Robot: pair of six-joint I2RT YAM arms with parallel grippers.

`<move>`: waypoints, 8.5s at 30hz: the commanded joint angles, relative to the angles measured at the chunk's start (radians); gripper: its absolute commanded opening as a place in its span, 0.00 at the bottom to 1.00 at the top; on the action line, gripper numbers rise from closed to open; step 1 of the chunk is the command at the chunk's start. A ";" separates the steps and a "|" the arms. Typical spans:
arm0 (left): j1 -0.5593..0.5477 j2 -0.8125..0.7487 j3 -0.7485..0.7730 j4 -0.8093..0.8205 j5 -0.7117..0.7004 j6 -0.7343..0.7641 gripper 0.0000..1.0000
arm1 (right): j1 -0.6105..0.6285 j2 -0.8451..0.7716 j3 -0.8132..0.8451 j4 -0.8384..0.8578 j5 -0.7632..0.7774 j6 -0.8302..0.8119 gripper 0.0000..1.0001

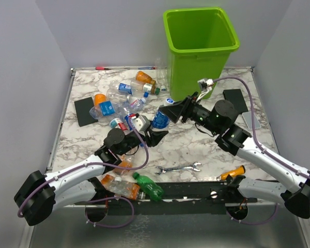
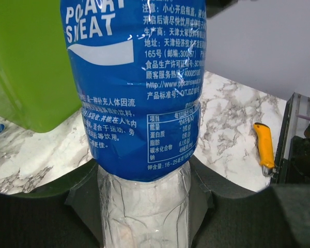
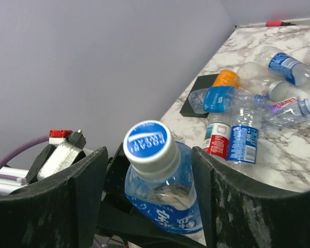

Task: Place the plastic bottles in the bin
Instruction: Pick up the plastic bottle at the center of the board, then place the plastic bottle in the trash bin, then pick up the plastic bottle at the center of the board.

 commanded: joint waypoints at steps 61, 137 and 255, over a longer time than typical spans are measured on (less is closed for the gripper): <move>-0.020 -0.262 -0.080 0.029 -0.545 0.092 0.99 | -0.320 0.481 0.853 0.474 0.783 -0.831 0.00; 0.331 0.613 0.471 -0.809 -0.567 -0.545 0.72 | -0.447 -0.345 -0.402 -0.147 -0.314 -0.018 0.68; -0.213 -0.051 0.158 -0.340 -0.533 1.187 0.28 | -0.091 0.056 0.604 -1.116 -0.308 -0.248 0.77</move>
